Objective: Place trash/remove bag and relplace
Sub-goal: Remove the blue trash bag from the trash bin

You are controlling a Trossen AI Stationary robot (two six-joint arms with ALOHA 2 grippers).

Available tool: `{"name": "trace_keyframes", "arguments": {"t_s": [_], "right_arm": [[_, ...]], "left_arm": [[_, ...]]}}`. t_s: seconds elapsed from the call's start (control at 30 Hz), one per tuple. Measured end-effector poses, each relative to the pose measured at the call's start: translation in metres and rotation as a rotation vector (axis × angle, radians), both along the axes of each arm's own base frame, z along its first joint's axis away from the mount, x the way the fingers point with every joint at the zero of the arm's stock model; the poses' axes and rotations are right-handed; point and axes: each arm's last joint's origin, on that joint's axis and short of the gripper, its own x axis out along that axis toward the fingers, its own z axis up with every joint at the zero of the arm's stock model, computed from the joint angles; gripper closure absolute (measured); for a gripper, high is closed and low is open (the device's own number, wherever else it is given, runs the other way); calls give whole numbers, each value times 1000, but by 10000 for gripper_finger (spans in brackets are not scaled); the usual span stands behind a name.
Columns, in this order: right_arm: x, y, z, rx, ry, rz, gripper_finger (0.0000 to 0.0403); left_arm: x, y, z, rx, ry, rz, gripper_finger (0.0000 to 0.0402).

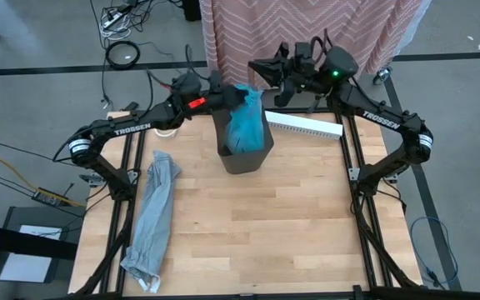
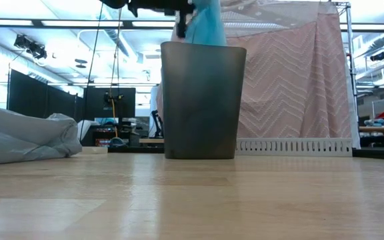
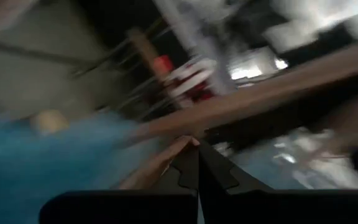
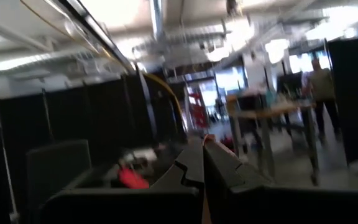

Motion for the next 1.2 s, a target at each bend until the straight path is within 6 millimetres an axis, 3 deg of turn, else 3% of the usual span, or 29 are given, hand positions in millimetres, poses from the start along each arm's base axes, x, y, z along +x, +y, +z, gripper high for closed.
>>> {"name": "trace_keyframes", "arguments": {"t_s": [0.17, 0.67, 1.2], "right_arm": [[3, -2, -10, -9, 106, -30, 403], [2, -6, -11, -38, 119, -91, 403], [-4, -14, -4, -70, 53, -197, 403]], "left_arm": [[-8, -4, 22, 45, -198, -48, 400], [-4, -4, 14, 6, -133, -46, 400], [17, -12, -3, -44, -103, -90, 400]]}}
